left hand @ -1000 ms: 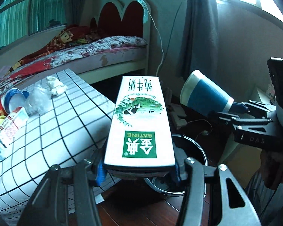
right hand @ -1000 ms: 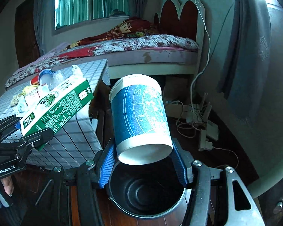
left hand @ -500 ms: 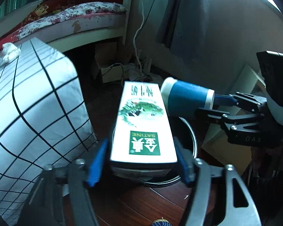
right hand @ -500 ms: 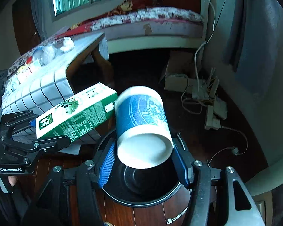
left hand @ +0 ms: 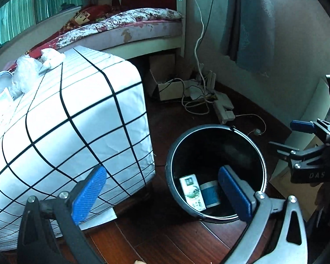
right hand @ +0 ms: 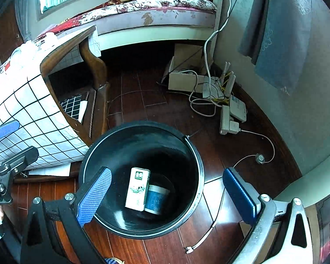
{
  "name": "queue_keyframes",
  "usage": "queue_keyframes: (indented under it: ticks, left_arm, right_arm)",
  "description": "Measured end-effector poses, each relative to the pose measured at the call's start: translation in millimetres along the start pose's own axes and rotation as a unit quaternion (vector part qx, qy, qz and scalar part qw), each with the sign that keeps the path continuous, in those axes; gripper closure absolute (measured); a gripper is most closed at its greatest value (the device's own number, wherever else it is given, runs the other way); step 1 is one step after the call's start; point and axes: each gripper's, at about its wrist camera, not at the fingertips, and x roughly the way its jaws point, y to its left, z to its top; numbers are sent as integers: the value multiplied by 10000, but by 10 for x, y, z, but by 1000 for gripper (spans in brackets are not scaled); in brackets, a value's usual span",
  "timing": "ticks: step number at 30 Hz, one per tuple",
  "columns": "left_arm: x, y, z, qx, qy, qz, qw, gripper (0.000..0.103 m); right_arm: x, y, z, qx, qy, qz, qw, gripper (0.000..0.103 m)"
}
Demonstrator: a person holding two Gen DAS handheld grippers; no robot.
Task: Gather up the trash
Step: 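Move both tools back over the table toward the remaining trash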
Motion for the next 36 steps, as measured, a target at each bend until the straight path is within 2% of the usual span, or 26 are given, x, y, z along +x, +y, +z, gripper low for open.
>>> queue_keyframes:
  ticks: [7, 14, 21, 26, 33, 36]
  left_arm:
    - [22, 177, 116, -96, -147, 121, 9998, 1]
    - [-208, 323, 209, -264, -402, 264, 9985, 1]
    - [-505, 641, 235, -537, -706, 684, 9937, 1]
    - [-746, 1041, 175, -891, -896, 1112, 9857, 1]
    - [-1024, 1772, -10, -1462, -1012, 1836, 9668, 1]
    - [-1126, 2089, -113, -1638, -1048, 2009, 9601, 1]
  right_arm:
    - [-124, 101, 85, -23, -152, 14, 9999, 1]
    - [-262, 297, 189, -98, -422, 98, 9990, 1]
    - [-430, 615, 381, -242, -886, 317, 9953, 1]
    - [-526, 973, 585, -341, -1187, 558, 9908, 1]
    - [-640, 1691, 841, -694, -1594, 1009, 9796, 1]
    - [-628, 2021, 951, -895, -1631, 1198, 9752, 1]
